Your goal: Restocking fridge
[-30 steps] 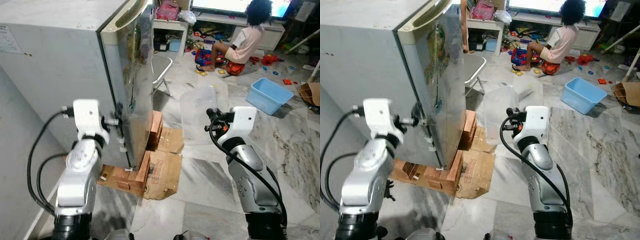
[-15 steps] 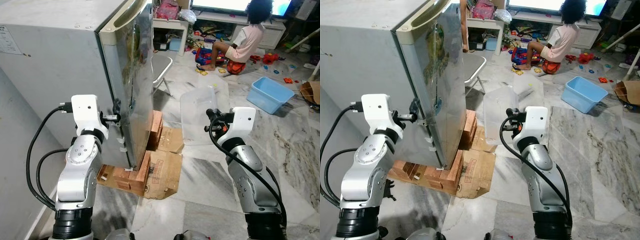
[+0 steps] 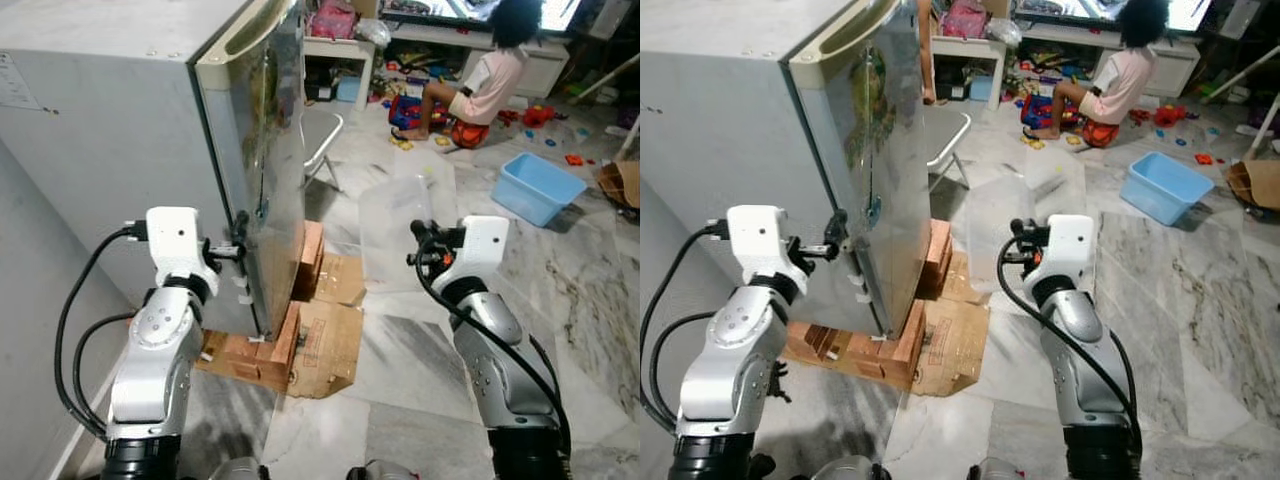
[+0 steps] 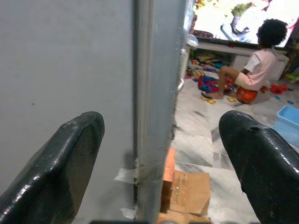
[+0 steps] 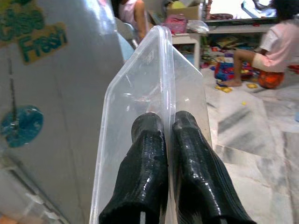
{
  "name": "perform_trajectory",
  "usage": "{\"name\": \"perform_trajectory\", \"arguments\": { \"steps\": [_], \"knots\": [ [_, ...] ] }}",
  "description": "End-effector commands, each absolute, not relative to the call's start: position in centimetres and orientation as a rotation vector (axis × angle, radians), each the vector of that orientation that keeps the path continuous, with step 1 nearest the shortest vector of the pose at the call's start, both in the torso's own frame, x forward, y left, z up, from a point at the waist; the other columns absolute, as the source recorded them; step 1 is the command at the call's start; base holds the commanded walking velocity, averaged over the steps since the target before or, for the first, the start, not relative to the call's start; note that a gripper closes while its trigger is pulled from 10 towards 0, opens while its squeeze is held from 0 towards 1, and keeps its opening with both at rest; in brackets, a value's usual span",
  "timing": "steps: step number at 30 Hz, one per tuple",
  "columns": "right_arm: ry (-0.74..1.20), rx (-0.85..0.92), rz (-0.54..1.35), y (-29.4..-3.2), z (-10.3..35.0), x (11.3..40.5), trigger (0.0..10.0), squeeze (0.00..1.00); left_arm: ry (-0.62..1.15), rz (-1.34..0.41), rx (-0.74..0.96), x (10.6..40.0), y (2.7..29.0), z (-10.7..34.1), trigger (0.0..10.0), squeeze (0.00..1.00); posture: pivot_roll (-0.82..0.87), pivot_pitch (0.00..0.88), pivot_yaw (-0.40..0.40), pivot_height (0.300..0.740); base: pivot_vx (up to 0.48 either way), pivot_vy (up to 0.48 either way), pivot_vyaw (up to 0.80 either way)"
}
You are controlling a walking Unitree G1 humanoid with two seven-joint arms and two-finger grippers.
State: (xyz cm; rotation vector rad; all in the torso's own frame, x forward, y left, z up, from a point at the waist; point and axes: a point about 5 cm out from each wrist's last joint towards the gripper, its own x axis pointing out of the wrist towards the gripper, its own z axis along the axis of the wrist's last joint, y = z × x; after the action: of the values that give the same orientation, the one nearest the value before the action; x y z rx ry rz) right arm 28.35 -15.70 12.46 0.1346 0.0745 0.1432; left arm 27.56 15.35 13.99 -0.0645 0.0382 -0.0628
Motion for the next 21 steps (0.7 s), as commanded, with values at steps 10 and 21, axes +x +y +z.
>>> {"name": "perform_trajectory", "arguments": {
  "steps": [10,21],
  "knots": [
    [0.107,0.12,0.142,-16.0,11.9,26.8,10.0,0.0,0.072,-0.071,-0.081,27.1,15.0,12.3,10.0,0.0,-0.02,0.0,-0.02,0.74,0.0,0.0,-0.31],
    [0.15,0.107,0.136,-16.9,11.3,25.6,10.0,0.0,0.066,-0.07,-0.081,27.8,15.1,12.2,10.0,0.0,-0.03,0.0,-0.031,0.74,0.168,0.225,0.0]
  ]
}}
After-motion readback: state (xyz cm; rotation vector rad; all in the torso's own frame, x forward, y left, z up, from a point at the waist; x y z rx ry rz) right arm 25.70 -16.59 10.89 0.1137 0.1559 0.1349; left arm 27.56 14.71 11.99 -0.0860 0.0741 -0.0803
